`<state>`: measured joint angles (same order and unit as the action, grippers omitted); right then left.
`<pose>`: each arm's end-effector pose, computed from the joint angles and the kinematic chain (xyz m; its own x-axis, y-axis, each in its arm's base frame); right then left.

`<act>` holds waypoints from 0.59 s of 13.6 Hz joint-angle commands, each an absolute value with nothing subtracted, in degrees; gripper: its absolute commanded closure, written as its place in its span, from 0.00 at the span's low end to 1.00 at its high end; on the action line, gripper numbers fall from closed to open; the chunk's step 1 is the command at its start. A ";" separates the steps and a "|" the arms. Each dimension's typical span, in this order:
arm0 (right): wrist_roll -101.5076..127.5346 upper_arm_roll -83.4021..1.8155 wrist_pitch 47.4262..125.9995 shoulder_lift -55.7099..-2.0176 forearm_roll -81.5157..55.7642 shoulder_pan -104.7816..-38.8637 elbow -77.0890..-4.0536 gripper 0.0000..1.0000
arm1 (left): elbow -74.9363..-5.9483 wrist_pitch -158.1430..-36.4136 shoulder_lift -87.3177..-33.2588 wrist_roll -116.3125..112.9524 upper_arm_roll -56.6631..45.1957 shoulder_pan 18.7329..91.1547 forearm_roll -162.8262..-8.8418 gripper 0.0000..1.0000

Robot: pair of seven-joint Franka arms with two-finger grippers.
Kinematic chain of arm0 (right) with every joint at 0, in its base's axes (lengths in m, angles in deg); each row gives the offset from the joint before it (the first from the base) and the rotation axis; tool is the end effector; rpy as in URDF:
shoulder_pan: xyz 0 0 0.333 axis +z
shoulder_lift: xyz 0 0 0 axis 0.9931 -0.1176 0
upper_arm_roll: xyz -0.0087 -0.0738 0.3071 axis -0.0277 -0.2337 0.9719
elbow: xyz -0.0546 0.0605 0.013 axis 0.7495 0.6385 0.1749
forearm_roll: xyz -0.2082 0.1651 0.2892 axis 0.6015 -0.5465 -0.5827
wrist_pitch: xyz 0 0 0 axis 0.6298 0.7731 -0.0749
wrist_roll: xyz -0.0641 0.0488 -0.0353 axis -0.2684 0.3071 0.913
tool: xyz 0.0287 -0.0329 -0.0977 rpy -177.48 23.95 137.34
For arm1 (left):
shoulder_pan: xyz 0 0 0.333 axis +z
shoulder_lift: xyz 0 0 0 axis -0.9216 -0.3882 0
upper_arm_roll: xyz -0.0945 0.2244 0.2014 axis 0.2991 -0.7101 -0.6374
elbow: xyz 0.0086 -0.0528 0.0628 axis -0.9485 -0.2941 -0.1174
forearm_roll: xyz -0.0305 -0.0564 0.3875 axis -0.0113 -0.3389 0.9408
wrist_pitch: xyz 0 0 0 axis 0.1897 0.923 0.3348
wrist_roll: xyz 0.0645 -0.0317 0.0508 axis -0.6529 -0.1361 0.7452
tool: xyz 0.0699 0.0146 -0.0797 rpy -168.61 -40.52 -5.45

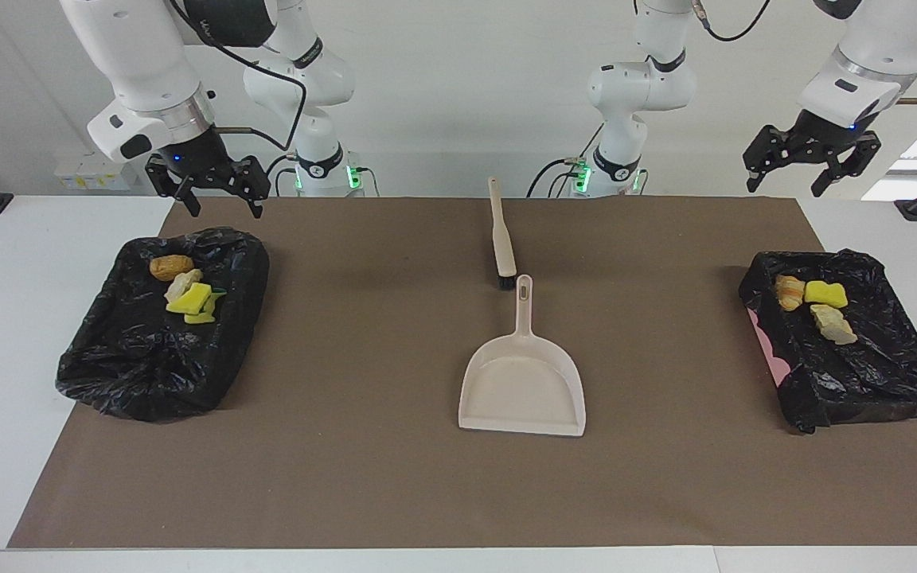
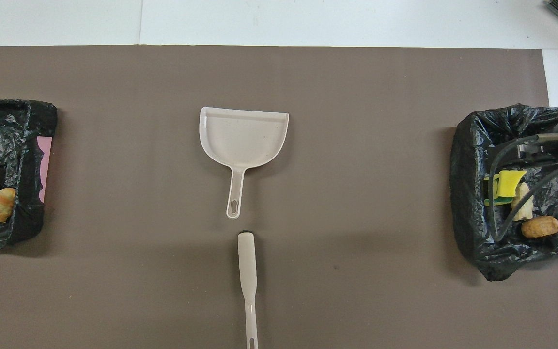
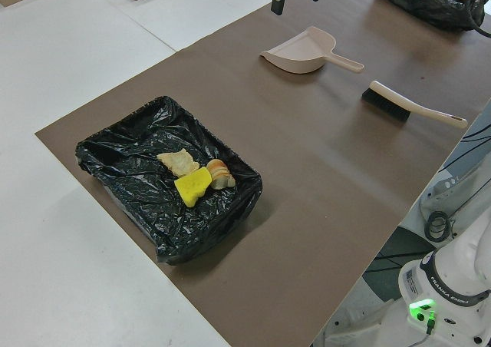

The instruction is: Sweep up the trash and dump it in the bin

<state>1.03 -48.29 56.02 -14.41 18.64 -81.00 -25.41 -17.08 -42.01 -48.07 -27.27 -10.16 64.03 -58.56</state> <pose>0.5524 0.0171 0.6253 0.9984 -0.0350 -0.0437 -0.0342 -0.9992 0.0192 0.5288 -0.0115 0.6699 0.9794 -0.2015 -0.0143 -0.2019 -0.9789 -0.0326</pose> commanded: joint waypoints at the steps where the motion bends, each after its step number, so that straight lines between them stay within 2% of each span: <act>1: 0.44 -48.61 55.25 -13.87 17.63 -81.05 -25.41 0.00 | -17.02 -40.46 -47.51 -27.32 -9.20 65.49 -59.82 0.00; 3: 0.44 -48.61 55.25 -13.87 17.63 -81.05 -25.41 0.00 | -19.13 -40.54 -46.19 -27.14 -7.63 65.58 -59.82 0.00; 8: 0.44 -48.61 55.25 -13.87 17.63 -81.05 -25.41 0.00 | -19.13 -40.55 -46.18 -27.05 -7.53 65.84 -59.82 0.00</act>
<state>1.03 -48.29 56.02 -14.41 18.64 -81.00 -25.41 -17.63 -41.01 -47.57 -27.15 -8.22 64.58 -58.69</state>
